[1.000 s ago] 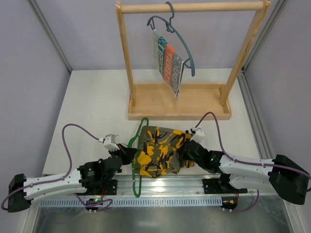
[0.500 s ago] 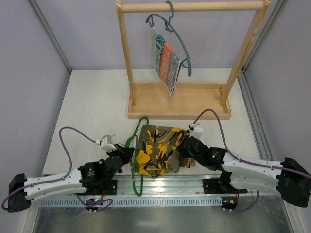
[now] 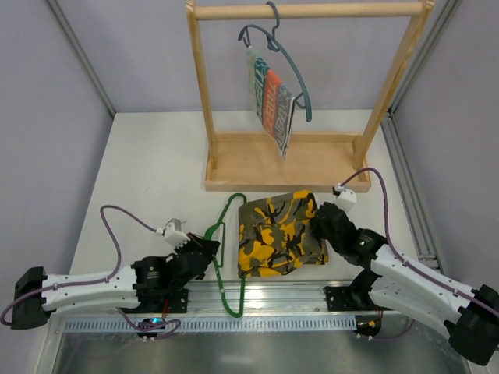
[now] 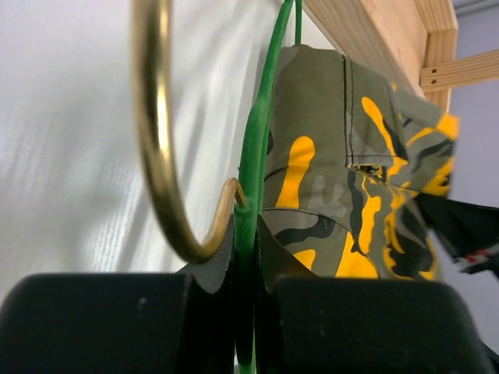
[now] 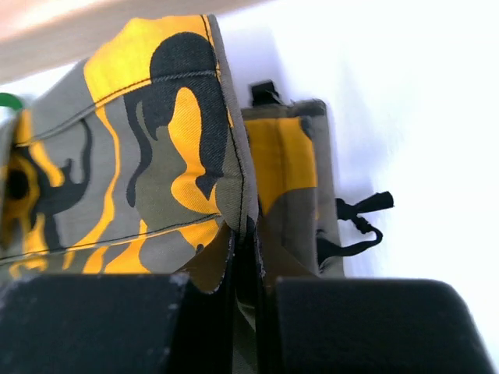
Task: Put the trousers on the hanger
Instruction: Place trousers on hanger
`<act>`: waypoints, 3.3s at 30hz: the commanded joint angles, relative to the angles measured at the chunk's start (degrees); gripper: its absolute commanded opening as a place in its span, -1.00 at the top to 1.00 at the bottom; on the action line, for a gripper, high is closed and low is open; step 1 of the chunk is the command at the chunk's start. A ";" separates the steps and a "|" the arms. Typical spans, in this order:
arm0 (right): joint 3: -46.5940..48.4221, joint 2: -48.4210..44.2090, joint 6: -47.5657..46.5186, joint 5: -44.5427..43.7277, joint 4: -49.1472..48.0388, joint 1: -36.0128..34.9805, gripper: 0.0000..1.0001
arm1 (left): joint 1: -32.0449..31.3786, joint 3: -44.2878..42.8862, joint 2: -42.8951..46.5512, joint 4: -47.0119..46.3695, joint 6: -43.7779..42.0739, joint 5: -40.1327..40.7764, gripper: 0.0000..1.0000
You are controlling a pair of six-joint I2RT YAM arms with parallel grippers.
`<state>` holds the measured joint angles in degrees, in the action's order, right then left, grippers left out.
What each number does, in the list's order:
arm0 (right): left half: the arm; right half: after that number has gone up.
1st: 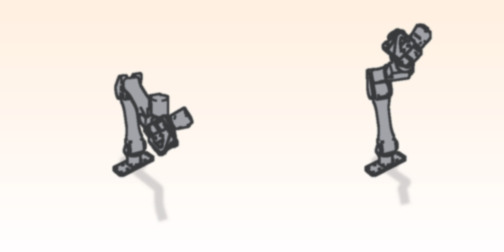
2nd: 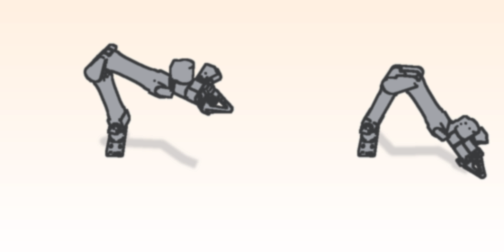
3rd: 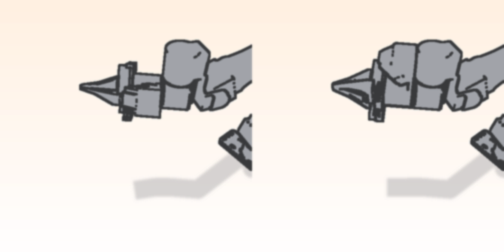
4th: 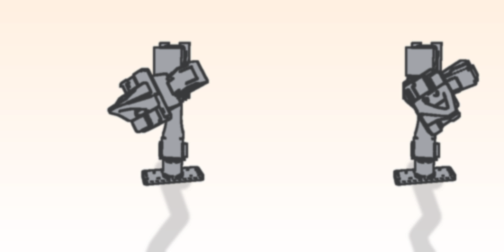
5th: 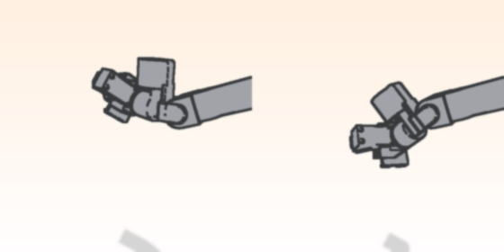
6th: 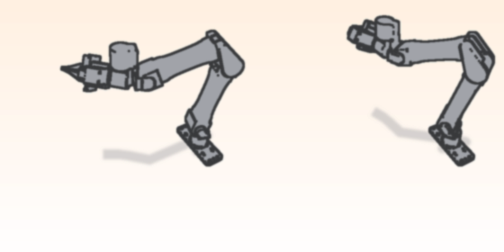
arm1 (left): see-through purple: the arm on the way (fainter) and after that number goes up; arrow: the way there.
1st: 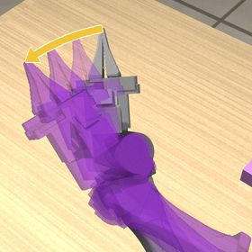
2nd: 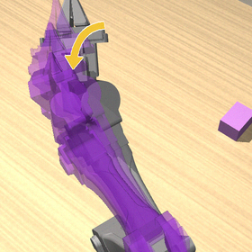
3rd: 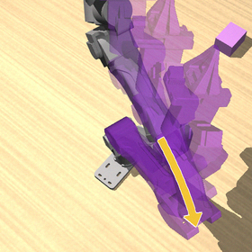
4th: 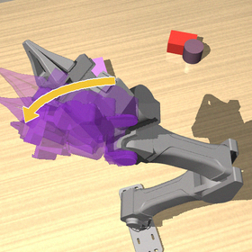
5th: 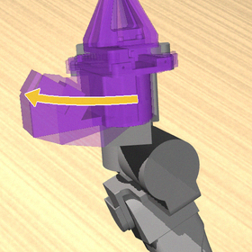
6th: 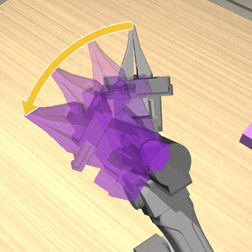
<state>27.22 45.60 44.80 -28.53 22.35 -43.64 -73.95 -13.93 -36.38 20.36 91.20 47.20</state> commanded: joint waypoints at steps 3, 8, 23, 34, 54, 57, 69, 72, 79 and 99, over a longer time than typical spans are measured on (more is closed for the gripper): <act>-5.68 1.67 2.05 -0.83 -2.57 7.34 0.92 | 0.12 0.22 -0.18 6.02 0.39 5.10 1.00; -9.46 3.18 2.84 4.80 -6.44 7.25 0.74 | 0.12 1.01 2.01 -2.07 -8.83 3.34 0.99; -3.39 -9.74 -2.79 25.90 4.64 7.16 -0.44 | 0.04 1.46 -8.35 -22.46 -15.70 -3.08 1.00; 0.45 -15.13 -8.76 43.62 -2.56 7.16 -0.06 | 0.04 1.71 -4.67 -18.69 -14.47 -1.67 0.99; -26.86 9.52 4.51 48.67 -49.26 -8.48 0.16 | 0.04 2.25 -2.20 -15.97 -12.80 -1.50 0.99; -26.87 1.55 3.99 43.75 -39.08 -8.48 0.16 | 0.04 2.16 -2.12 -16.23 -13.06 -1.23 0.99; -1.22 -16.87 4.68 -0.24 14.81 -8.31 -0.32 | -0.40 2.60 -7.20 -31.43 -21.15 -1.06 0.99; 2.56 -13.97 2.42 -0.57 18.26 -7.87 -0.33 | -0.49 1.90 -7.56 -32.31 -21.94 -1.58 1.00; 0.82 -12.56 -5.77 17.29 4.45 -8.04 -0.36 | -0.58 -1.09 -6.25 -31.35 -24.83 -0.44 0.99; -11.32 -15.37 8.03 15.00 2.96 -8.57 -0.34 | -0.75 -23.49 -18.01 -28.98 -35.12 -3.34 0.99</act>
<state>15.11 30.98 50.98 -15.05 27.55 -51.66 -74.26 -31.09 -53.19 -3.55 58.94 43.44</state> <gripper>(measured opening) 0.669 0.041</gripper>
